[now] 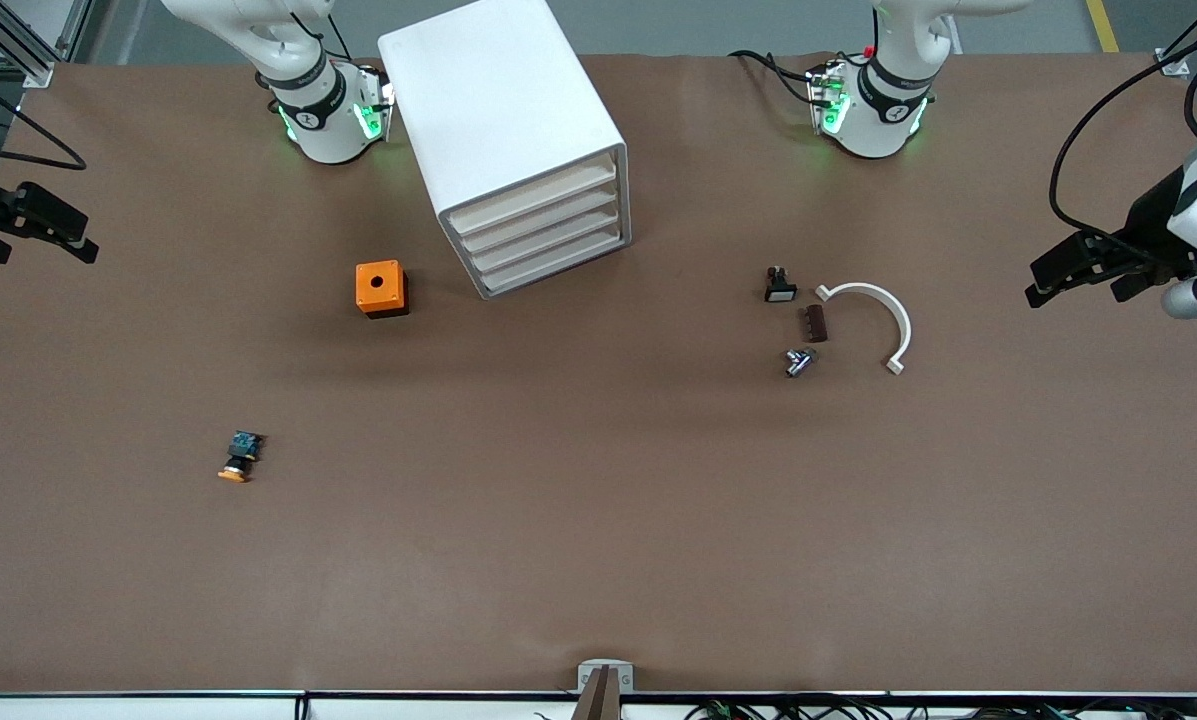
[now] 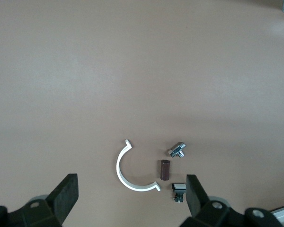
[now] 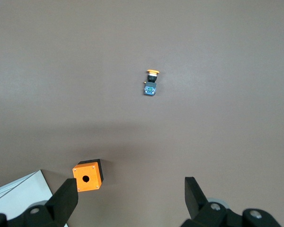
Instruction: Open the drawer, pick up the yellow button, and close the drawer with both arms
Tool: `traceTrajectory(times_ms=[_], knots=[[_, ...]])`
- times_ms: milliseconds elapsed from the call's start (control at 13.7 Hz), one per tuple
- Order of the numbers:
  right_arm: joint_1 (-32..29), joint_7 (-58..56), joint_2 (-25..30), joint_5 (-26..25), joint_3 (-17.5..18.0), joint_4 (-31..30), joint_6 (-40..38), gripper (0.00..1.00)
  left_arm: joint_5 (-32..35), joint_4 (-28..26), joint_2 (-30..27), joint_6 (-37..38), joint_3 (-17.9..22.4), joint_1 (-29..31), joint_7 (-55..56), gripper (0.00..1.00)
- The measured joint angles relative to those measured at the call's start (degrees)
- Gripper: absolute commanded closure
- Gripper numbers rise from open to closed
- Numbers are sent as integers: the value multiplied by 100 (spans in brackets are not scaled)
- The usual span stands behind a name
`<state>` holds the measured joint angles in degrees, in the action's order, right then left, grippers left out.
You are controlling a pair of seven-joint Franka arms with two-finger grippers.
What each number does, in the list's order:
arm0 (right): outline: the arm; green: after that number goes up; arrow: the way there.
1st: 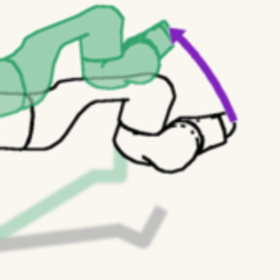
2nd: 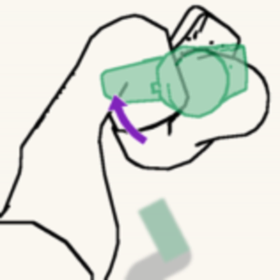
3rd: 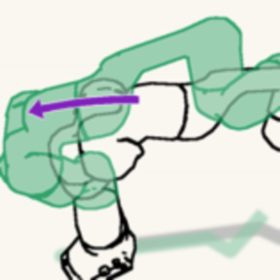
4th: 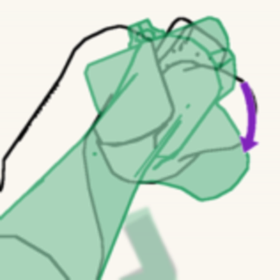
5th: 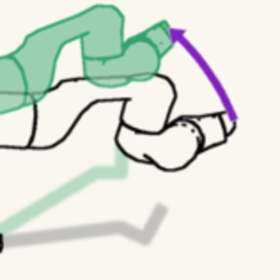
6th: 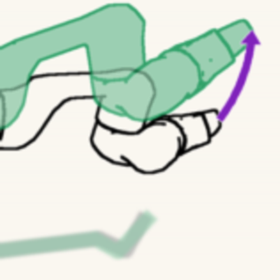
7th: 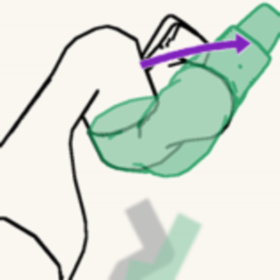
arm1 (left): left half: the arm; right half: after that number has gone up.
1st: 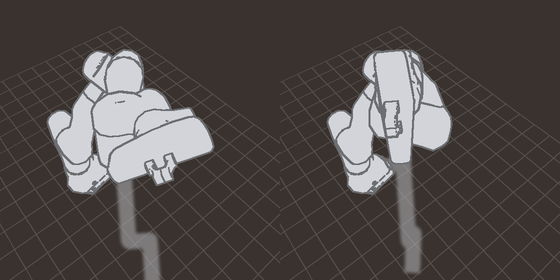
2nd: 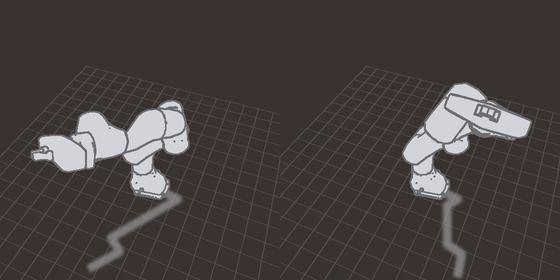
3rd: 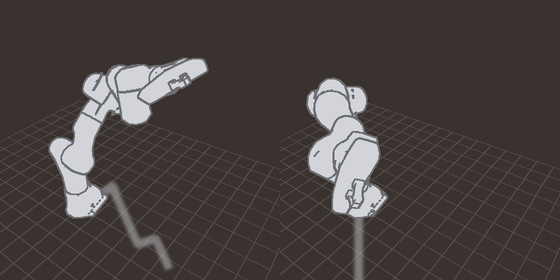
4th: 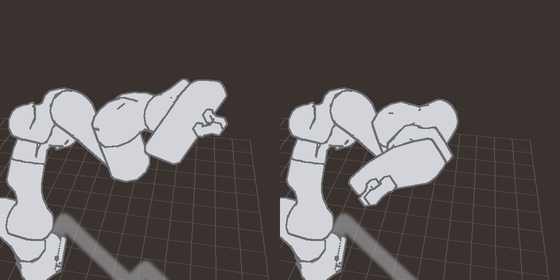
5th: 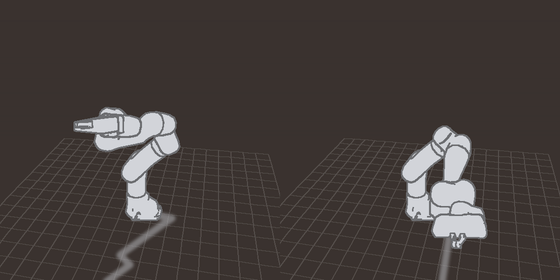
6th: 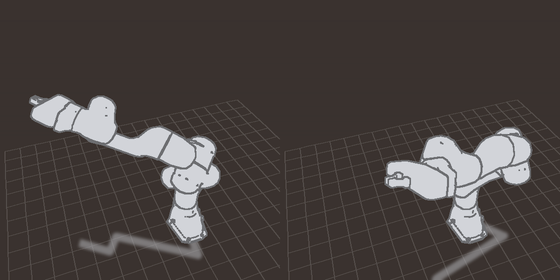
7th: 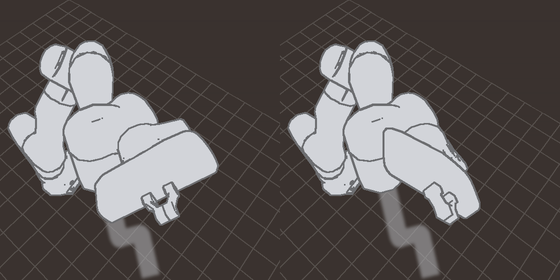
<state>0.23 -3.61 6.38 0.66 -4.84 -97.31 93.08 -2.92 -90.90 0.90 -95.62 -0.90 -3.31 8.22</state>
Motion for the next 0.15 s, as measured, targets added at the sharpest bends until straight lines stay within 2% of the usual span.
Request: traceTrajectory(times_ms=[146], knots=[[0, -2, 0, -1, 0, 0, 0, 0, 0, 3, 1, 16, -3, -16, 0, 0]])
